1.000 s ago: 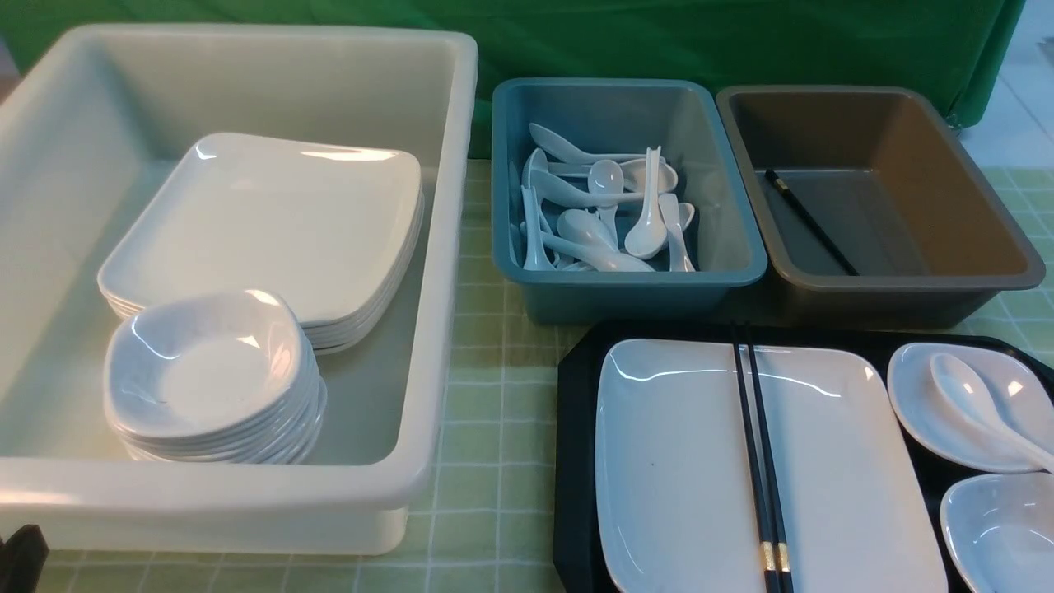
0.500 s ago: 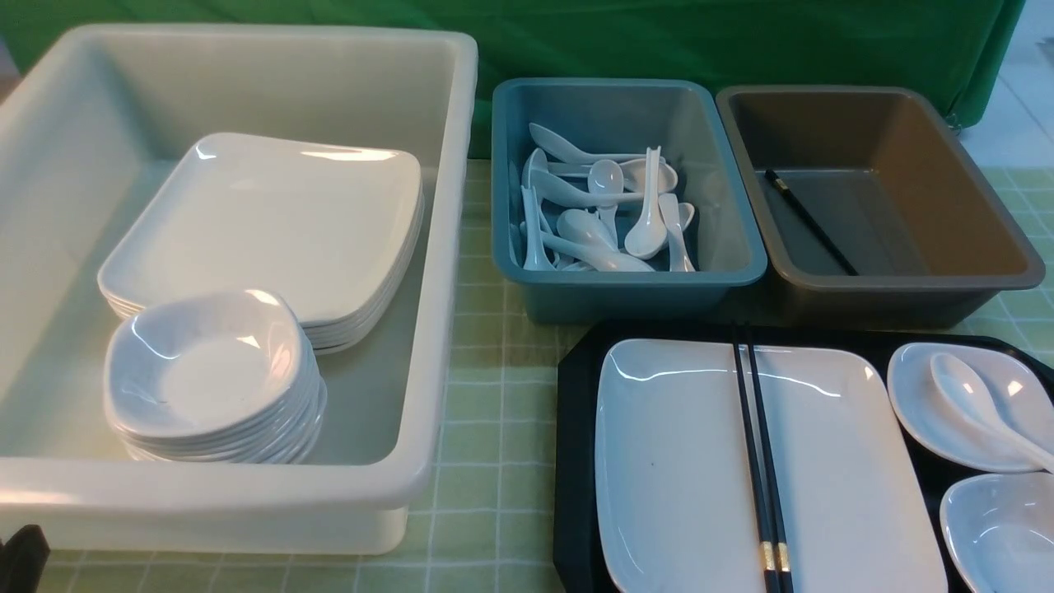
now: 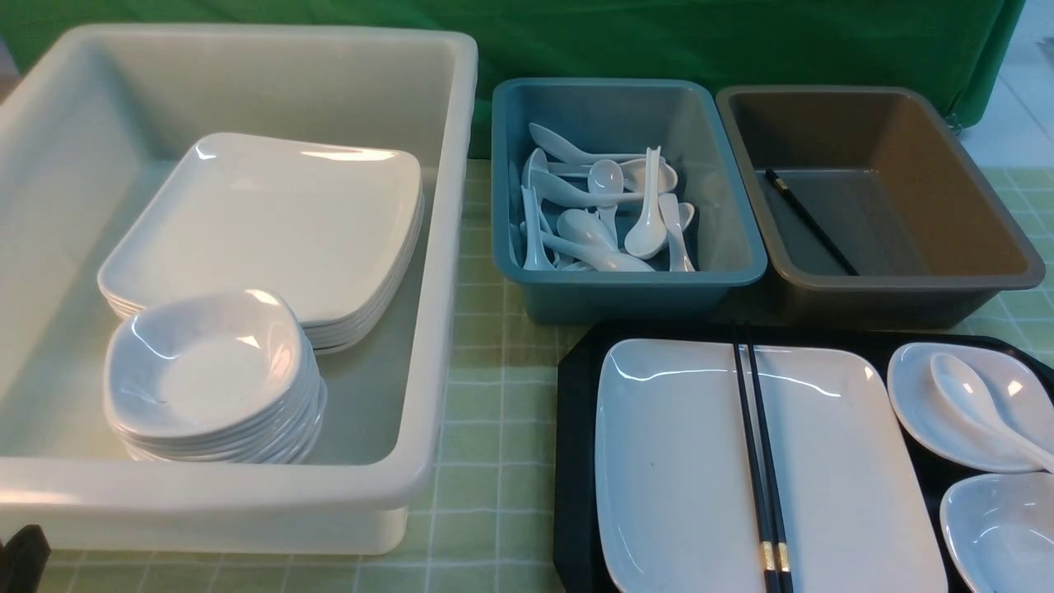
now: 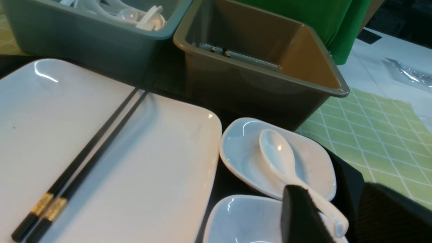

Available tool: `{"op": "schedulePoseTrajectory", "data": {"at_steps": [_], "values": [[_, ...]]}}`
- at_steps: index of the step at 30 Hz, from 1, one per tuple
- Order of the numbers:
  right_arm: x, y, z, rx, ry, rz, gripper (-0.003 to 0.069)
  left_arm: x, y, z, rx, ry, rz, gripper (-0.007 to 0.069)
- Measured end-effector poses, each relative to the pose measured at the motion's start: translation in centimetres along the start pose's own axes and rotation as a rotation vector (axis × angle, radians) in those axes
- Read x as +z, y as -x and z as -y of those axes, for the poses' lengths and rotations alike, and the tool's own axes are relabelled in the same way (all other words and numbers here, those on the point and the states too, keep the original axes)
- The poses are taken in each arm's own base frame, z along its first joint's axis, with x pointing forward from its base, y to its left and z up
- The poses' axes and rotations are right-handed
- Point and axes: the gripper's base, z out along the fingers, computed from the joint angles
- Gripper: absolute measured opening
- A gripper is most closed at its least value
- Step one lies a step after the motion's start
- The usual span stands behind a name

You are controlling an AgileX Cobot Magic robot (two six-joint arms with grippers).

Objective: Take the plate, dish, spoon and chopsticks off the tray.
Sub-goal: Use the right arm to grab a pair of chopsticks from the plate

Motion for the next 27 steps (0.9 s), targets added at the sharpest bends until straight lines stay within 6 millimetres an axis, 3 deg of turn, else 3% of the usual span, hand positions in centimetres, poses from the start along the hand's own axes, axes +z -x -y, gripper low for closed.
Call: {"op": "schedulePoseTrajectory", "data": {"at_steps": [24, 27], "values": [[0.0, 0.08, 0.02, -0.003, -0.002, 0.009, 0.0247, 0.0, 0.0, 0.0, 0.001, 0.0, 0.0, 0.019], [-0.02, 0.67, 0.08, 0.099, -0.006, 0.074, 0.0247, 0.0, 0.0, 0.0, 0.001, 0.0, 0.0, 0.0193]]}}
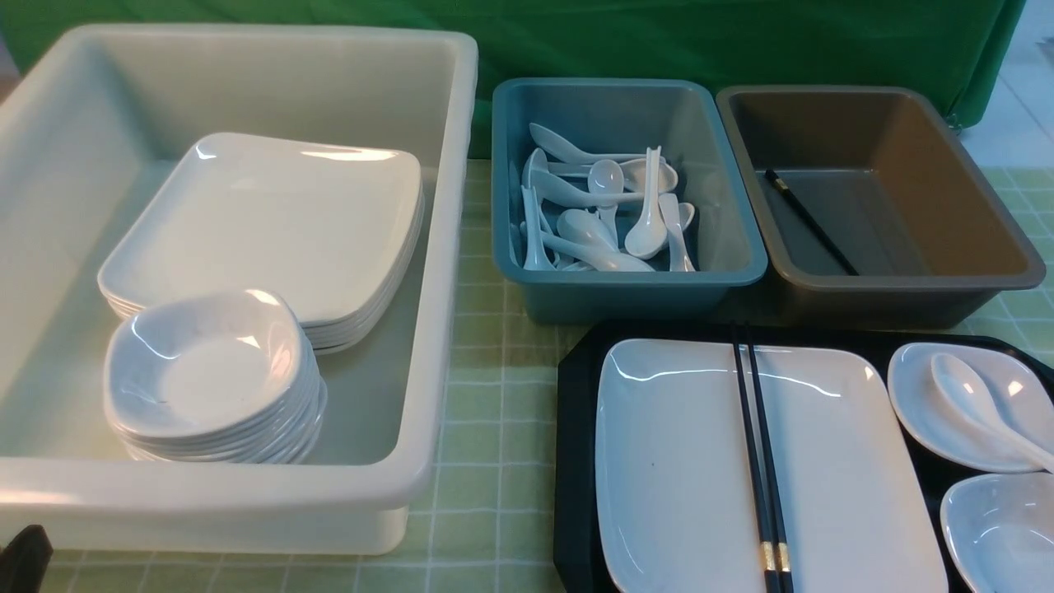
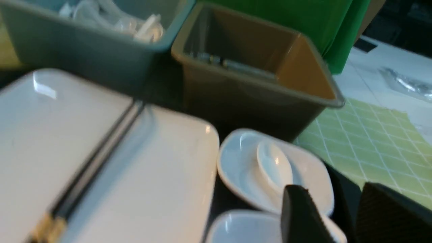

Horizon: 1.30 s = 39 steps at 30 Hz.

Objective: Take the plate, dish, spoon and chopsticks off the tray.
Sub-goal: Use the right arm to grab a pair of chopsticks from the plate

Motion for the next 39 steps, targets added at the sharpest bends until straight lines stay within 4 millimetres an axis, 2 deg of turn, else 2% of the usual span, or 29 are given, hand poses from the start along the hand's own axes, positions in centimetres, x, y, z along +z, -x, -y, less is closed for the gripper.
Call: {"op": "schedulePoseTrajectory", "data": {"at_steps": [6, 8, 11, 15, 18, 20, 21, 23, 24, 25, 27, 29, 31, 34, 36, 37, 38, 39], "values": [[-0.1, 1.0, 0.1, 0.686, 0.029, 0.106, 0.0247, 0.0, 0.0, 0.0, 0.0, 0.0, 0.0, 0.0201], [-0.1, 1.0, 0.1, 0.811, 0.037, 0.108, 0.0247, 0.0, 0.0, 0.0, 0.0, 0.0, 0.0, 0.0203], [-0.1, 1.0, 0.1, 0.899, 0.043, 0.11, 0.0247, 0.0, 0.0, 0.0, 0.0, 0.0, 0.0, 0.0204], [-0.1, 1.2, 0.1, 0.925, 0.047, 0.129, 0.0245, 0.0, 0.0, 0.0, 0.0, 0.0, 0.0, 0.0209], [-0.3, 2.1, 0.3, 0.875, 0.054, 0.2, 0.0166, 0.0, 0.0, 0.0, 0.0, 0.0, 0.0, 0.0211], [-0.6, 4.5, 0.5, 0.753, 0.056, 0.251, 0.0068, 0.0, 0.0, 0.0, 0.0, 0.0, 0.0, 0.0214], [-0.7, 4.7, 0.6, 0.728, 0.054, 0.254, 0.0055, 0.0, 0.0, 0.0, 0.0, 0.0, 0.0, 0.0214], [-0.8, 8.4, 0.8, 0.582, 0.047, 0.264, 0.0024, 0.0, 0.0, 0.0, 0.0, 0.0, 0.0, 0.0219], [-0.6, 9.5, 0.8, 0.527, 0.044, 0.24, 0.0019, 0.0, 0.0, 0.0, 0.0, 0.0, 0.0, 0.022], [-0.2, 10.6, 0.8, 0.475, 0.041, 0.211, 0.0015, 0.0, 0.0, 0.0, 0.0, 0.0, 0.0, 0.0221], [1.4, 12.5, 0.6, 0.378, 0.053, 0.03, 0.001, 0.0, 0.0, 0.0, 0.0, 0.0, 0.0, 0.0223], [2.9, 12.9, 0.4, 0.346, 0.068, -0.126, 0.001, 0.0, 0.0, 0.0, 0.0, 0.0, 0.0, 0.0223], [7.2, 11.3, -0.2, 0.314, 0.106, -0.564, 0.0012, 0.0, 0.0, 0.0, 0.0, 0.0, 0.0, 0.0223], [10.2, 9.0, -0.7, 0.309, 0.126, -0.796, 0.0038, 0.0, 0.0, 0.0, 0.0, 0.0, 0.0, 0.0225], [12.4, 6.7, -1.6, 0.28, 0.186, -0.956, 0.0109, 0.0, 0.0, 0.0, 0.0, 0.0, 0.0, 0.0226], [12.8, 6.3, -1.8, 0.283, 0.193, -0.978, 0.0117, 0.0, 0.0, 0.0, 0.0, 0.0, 0.0, 0.0227], [14.0, 4.7, -3.4, 0.256, 0.259, -1.072, 0.02, 0.0, 0.0, 0.0, 0.0, 0.0, 0.0, 0.0228], [14.0, 4.7, -3.5, 0.252, 0.264, -1.07, 0.0209, 0.0, 0.0, 0.0, 0.0, 0.0, 0.0, 0.0228]]}}
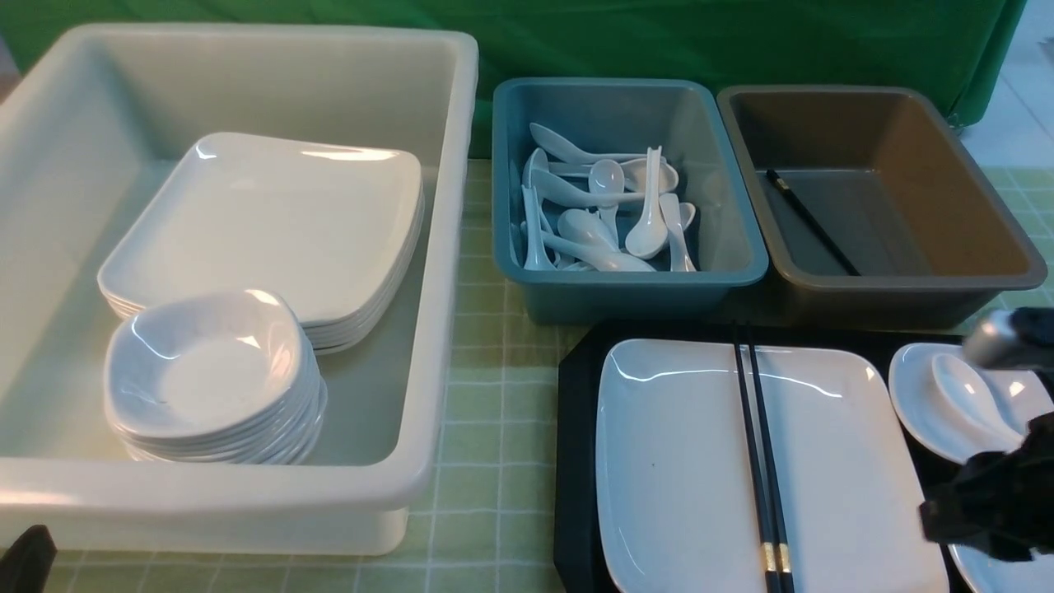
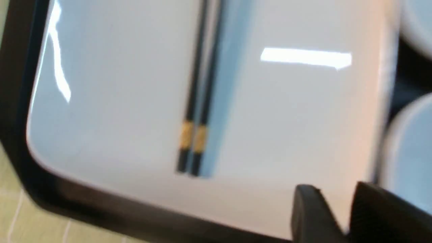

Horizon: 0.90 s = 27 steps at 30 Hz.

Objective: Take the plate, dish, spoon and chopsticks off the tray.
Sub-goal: Use the right arm to grab a pair of chopsticks from the plate

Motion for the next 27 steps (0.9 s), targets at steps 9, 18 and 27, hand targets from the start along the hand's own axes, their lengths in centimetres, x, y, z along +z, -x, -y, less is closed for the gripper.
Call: {"op": "schedulePoseTrajectory", "data": {"at_steps": [9, 18, 27], "values": [[6.2, 1.7, -5.5, -0.13, -0.008, -0.136, 0.0358, 0.0, 0.0, 0.0, 0.0, 0.0, 0.0, 0.0227], [9.1, 4.7, -8.4, -0.112, -0.096, -0.142, 0.0432, 0.0, 0.0, 0.0, 0.0, 0.0, 0.0, 0.0227], [11.4, 4.0, -7.9, -0.091, -0.143, -0.236, 0.044, 0.0, 0.0, 0.0, 0.0, 0.0, 0.0, 0.0227]]}}
